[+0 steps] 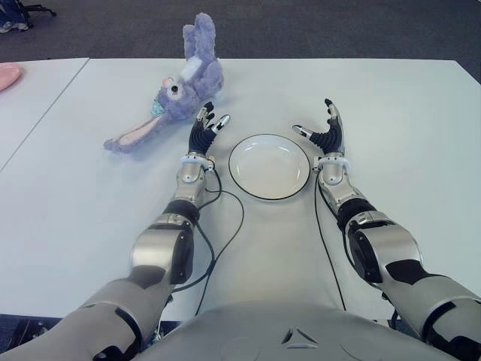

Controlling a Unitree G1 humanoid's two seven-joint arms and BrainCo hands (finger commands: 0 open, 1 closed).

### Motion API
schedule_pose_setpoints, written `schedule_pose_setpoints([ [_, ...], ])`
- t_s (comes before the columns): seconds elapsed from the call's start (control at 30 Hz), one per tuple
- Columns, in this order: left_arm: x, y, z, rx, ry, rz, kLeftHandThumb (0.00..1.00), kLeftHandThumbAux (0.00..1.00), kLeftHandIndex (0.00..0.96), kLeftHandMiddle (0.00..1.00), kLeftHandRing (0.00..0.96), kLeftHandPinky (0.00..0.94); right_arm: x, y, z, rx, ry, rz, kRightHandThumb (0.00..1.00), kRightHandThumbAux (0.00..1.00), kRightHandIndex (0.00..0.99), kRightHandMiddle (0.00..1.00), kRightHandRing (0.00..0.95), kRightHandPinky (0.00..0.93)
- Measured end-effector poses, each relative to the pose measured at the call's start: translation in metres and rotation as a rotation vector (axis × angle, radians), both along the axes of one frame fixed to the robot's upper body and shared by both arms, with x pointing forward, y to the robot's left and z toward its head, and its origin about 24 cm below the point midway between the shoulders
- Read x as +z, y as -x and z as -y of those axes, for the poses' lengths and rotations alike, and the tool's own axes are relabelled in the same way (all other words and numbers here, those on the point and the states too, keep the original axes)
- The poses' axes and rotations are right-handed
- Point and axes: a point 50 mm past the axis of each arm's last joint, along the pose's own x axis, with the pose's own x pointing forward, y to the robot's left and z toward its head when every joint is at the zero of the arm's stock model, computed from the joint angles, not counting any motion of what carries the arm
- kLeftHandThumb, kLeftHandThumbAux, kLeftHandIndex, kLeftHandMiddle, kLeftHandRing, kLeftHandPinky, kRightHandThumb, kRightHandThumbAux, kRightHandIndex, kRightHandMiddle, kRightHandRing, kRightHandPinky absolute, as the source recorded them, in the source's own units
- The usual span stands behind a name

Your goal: Put the doll into the plate.

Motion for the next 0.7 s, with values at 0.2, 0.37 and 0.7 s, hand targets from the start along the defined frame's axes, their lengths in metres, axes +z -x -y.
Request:
schedule_pose_setpoints([
  [0.2,0.001,0.001,-0.001,0.003,0.002,0.013,0.0,0.604,0.0,0.0,0.0,0.0,0.0,0.0,0.0,-0.002,-0.005,0.0,0.0,0.7,0.0,0.041,0.053,0.086],
  [0.37,0.002,0.003,-0.003,0.017,0.008,0.051,0.0,0.624,0.0,0.0,0.0,0.009,0.0,0.0,0.0,-0.006,-0.009,0.0,0.0,0.705,0.0,0.041,0.052,0.086],
  [0.7,0.007,0.002,-0.014,0.132,-0.018,0.092,0.0,0.637,0.0,0.001,0.0,0.011,0.0,0.0,0.0,-0.005,-0.015,0.0,0.0,0.713,0.003,0.043,0.058,0.105],
])
